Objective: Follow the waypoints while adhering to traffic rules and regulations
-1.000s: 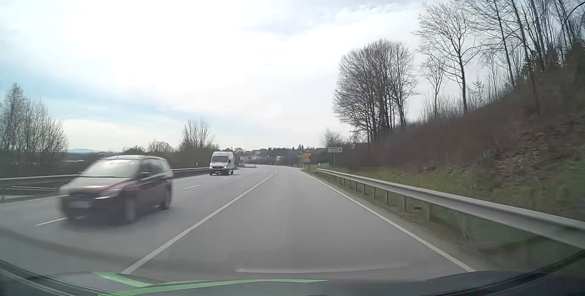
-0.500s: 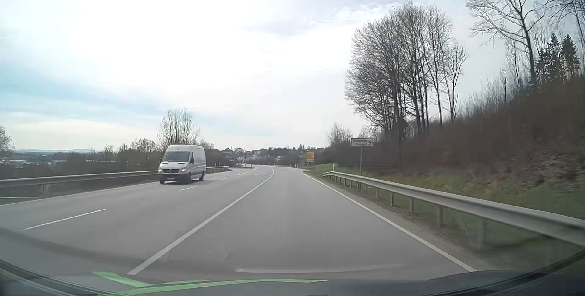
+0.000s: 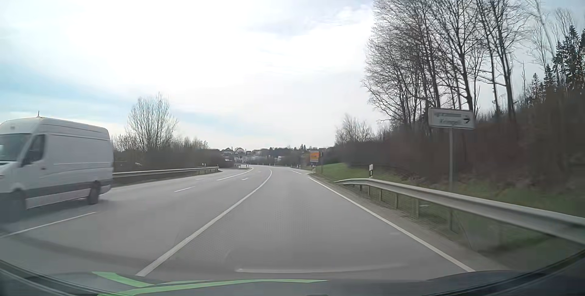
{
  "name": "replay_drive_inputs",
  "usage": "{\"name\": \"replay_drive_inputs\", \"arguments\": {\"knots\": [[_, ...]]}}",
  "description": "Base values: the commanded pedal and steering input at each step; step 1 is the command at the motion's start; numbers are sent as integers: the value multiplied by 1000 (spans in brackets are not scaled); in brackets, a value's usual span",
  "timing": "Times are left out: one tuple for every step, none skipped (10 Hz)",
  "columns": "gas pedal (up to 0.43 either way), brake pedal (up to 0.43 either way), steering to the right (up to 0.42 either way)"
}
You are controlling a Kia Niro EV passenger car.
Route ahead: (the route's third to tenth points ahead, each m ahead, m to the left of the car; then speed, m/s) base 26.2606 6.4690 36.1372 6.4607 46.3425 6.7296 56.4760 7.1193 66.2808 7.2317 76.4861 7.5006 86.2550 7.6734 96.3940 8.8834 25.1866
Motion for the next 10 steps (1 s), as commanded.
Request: {"name": "replay_drive_inputs", "arguments": {"knots": [[177,0,-2],[177,0,-2],[177,0,-1],[177,0,-1],[177,0,-2],[177,0,-2],[169,0,-3],[169,0,-3],[169,0,-4],[169,0,-4]]}}
